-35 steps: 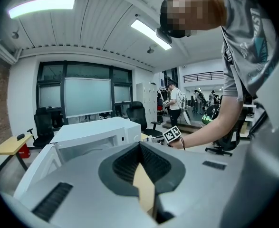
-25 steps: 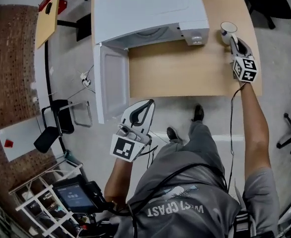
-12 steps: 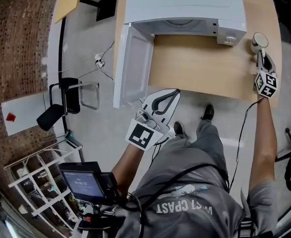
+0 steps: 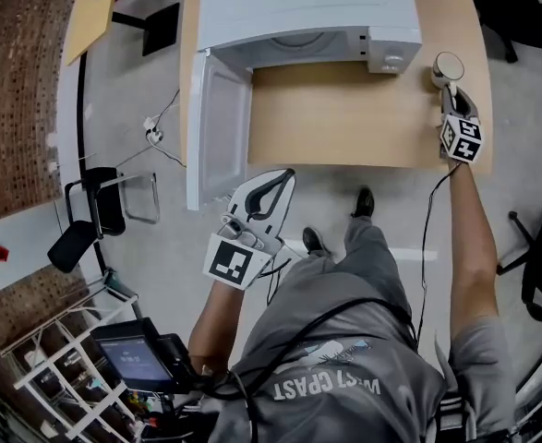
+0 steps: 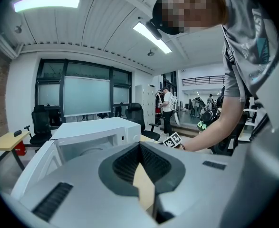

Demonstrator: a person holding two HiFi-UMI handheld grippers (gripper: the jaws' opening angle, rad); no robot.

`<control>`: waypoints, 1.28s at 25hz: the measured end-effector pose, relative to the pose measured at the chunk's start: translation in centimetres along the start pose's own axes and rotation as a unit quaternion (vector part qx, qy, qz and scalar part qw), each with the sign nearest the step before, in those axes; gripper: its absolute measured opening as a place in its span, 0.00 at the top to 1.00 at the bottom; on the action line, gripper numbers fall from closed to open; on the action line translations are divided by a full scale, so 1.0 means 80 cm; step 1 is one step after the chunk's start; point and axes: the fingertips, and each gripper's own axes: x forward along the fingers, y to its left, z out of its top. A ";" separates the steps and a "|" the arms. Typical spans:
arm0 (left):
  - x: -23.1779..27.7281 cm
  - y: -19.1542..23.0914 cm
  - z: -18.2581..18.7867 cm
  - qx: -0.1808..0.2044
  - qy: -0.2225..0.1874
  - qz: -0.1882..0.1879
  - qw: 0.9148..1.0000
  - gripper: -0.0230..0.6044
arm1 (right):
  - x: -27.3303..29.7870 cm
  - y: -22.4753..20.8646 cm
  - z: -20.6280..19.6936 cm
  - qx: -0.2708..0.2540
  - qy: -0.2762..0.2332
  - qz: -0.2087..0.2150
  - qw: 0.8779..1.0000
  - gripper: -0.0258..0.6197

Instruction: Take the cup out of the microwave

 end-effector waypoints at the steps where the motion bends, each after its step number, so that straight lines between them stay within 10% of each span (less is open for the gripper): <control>1: -0.006 0.000 0.000 0.000 0.001 0.001 1.000 0.92 | -0.001 0.002 -0.003 0.001 0.009 0.001 1.000 0.86; 32: -0.160 -0.012 0.005 0.039 -0.032 0.013 0.999 0.92 | -0.084 0.034 -0.014 0.040 0.096 -0.009 0.995 0.77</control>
